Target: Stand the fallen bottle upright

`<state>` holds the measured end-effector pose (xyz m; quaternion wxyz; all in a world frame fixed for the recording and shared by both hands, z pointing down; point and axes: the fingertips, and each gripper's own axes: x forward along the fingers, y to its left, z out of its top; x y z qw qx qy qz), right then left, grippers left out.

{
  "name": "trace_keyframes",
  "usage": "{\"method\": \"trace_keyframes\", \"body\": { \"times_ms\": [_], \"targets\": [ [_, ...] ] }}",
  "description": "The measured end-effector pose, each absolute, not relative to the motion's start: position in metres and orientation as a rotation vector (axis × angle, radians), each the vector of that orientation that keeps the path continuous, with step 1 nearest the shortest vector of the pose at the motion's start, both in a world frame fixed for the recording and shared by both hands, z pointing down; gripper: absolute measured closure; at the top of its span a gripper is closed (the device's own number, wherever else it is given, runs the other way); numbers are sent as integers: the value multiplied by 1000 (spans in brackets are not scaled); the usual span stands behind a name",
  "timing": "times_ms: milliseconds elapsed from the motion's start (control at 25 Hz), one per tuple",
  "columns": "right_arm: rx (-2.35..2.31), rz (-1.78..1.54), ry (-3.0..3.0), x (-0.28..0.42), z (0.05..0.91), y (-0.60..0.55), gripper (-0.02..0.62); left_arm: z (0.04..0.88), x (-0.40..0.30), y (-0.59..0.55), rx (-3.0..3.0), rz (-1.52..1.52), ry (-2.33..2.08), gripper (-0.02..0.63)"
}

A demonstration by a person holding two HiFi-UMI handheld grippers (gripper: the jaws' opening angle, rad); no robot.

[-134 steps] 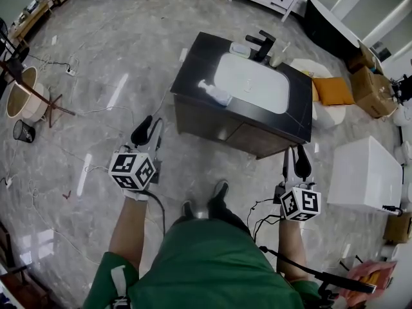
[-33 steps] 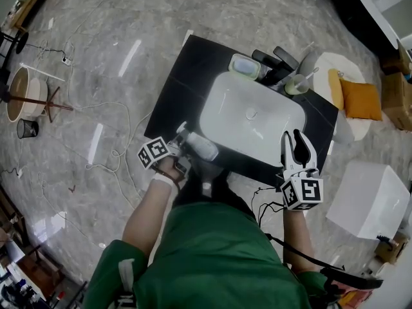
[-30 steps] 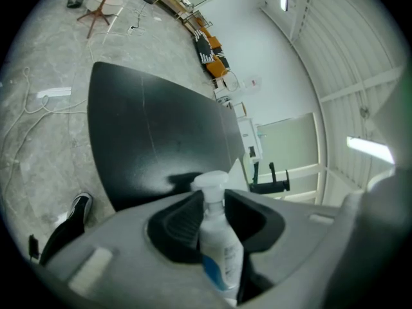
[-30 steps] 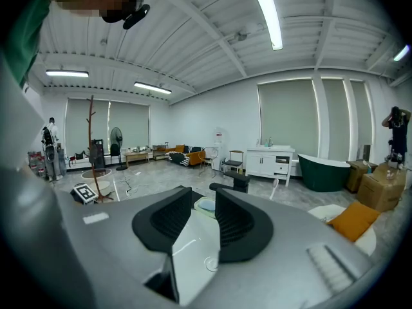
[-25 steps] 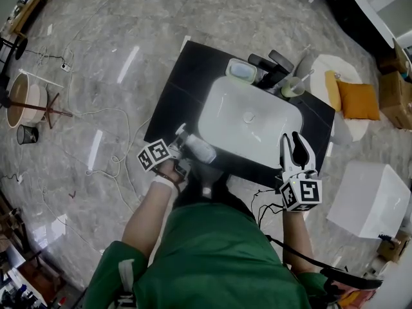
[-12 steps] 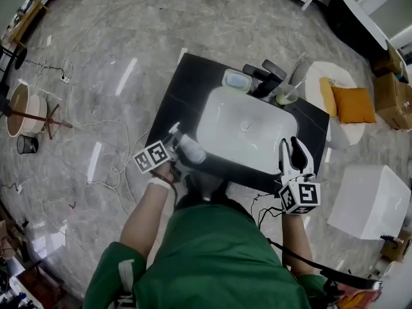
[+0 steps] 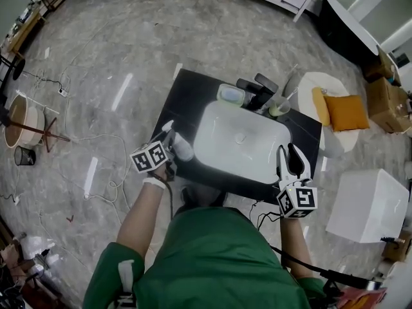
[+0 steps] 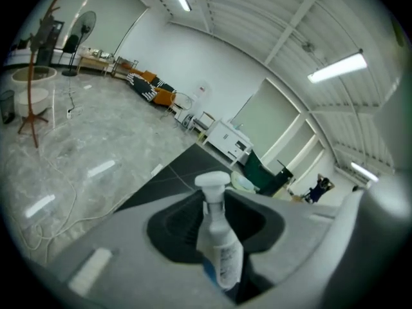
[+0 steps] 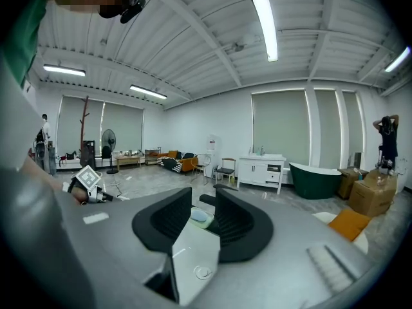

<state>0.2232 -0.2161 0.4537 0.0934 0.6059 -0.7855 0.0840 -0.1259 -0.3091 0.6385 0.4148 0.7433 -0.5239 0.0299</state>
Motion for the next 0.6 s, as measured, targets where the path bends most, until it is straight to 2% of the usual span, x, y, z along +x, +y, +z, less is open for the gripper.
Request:
{"method": "trace_keyframes", "body": {
  "times_ms": [280,600],
  "targets": [
    [1842,237,-2306,226,441,-213,480,613,-130,-335,1967,119,-1399,507],
    [1822,177,-2257,221,439,-210,480,585,-112,-363,2264,309,-1527,505]
  ]
}}
